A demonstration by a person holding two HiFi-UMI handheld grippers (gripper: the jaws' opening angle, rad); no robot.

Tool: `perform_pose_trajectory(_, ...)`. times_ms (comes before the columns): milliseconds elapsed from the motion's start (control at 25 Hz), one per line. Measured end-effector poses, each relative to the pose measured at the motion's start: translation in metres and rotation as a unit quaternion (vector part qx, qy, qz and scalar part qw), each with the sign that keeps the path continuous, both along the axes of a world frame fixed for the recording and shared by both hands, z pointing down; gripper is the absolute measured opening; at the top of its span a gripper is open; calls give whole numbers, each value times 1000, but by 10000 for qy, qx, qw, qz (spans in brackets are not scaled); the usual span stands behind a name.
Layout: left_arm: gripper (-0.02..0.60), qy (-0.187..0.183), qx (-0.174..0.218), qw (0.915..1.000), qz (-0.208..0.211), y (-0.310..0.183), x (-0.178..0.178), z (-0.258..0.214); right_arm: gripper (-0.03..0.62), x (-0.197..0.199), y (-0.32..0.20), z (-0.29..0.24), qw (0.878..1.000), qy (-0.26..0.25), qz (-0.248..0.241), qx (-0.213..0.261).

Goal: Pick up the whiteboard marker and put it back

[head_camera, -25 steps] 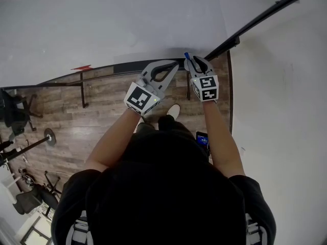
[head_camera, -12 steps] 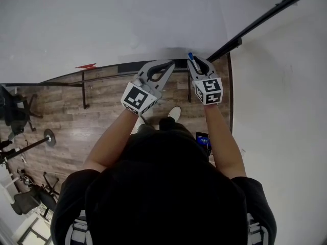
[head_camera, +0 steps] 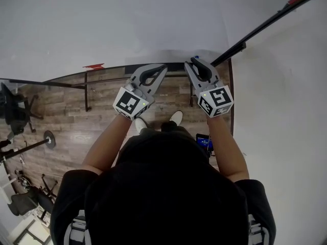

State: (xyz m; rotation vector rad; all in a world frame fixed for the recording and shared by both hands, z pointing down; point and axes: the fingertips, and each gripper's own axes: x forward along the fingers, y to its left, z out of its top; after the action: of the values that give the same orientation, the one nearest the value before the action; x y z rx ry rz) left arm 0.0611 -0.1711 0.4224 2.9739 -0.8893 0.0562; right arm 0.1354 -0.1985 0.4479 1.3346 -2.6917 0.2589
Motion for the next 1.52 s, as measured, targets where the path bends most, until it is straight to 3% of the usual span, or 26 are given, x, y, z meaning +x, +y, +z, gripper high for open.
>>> perform_pose_trajectory(280, 3, 157, 18, 9998, -128, 7, -36, -26, 80, -46, 32, -56, 9978, -84, -462, 478)
perform_pose_trajectory(600, 3, 223, 120, 9996, -78, 28, -66, -44, 26, -91, 62, -71, 9943, -80, -834, 657)
perform_pose_trajectory(680, 3, 181, 114, 9998, -58, 34, -71, -44, 2, -97, 68, -72, 9938, -80, -883, 673)
perform_pose_trajectory(1520, 3, 203, 26, 9998, 7, 52, -87, -41, 0, -121, 83, -71, 9927, -58, -952, 737)
